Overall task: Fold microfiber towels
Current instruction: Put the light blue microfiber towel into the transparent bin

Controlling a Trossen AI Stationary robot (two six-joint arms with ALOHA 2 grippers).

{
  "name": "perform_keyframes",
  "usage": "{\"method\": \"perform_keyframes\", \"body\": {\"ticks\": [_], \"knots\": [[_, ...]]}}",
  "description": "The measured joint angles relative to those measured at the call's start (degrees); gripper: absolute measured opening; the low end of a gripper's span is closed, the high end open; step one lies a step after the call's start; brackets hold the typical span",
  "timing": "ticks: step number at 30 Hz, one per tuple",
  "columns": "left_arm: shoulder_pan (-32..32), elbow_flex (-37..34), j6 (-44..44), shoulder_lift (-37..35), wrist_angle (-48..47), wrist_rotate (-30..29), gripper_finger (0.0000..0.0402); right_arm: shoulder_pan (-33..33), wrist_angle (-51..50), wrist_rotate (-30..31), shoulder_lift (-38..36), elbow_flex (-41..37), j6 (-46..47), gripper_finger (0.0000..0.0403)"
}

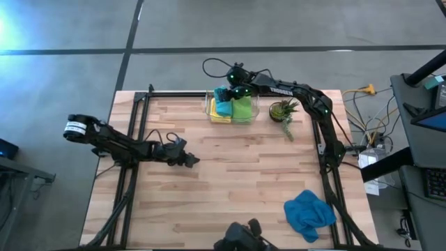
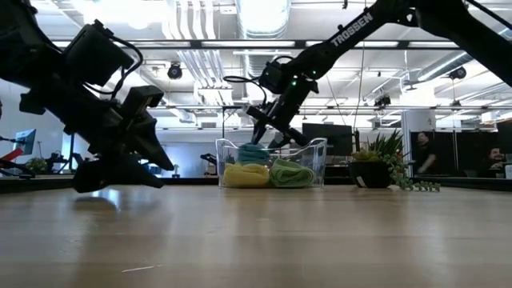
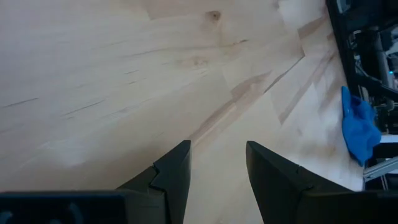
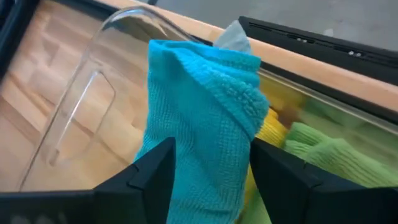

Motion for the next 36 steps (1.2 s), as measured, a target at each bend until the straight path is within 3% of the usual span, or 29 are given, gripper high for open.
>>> {"method": "perform_keyframes", "body": {"ticks": [8,15,26,36], "knots": [[0.00,0.00,-0.85,2.65,3.14,0.92,0.0138,-0.39,-9.71,-0.39,-4.05,1.97,-17.20,0.0210],[0.00,0.09,-1.07,4.90,6.12,0.67,0.0138,-0.06,-13.99,-9.44,-6.59,2.06,-38.52,0.0190],[-0.35,1.02,-1.52,5.28,6.17,1.23,0.0138,2.59,-14.72,-9.32,-0.80,1.95,-51.75,0.0164],[-0.39,2.27,-1.80,5.28,6.66,1.59,0.0138,5.20,-15.44,-9.11,3.53,5.72,-56.40,0.0164]]}}
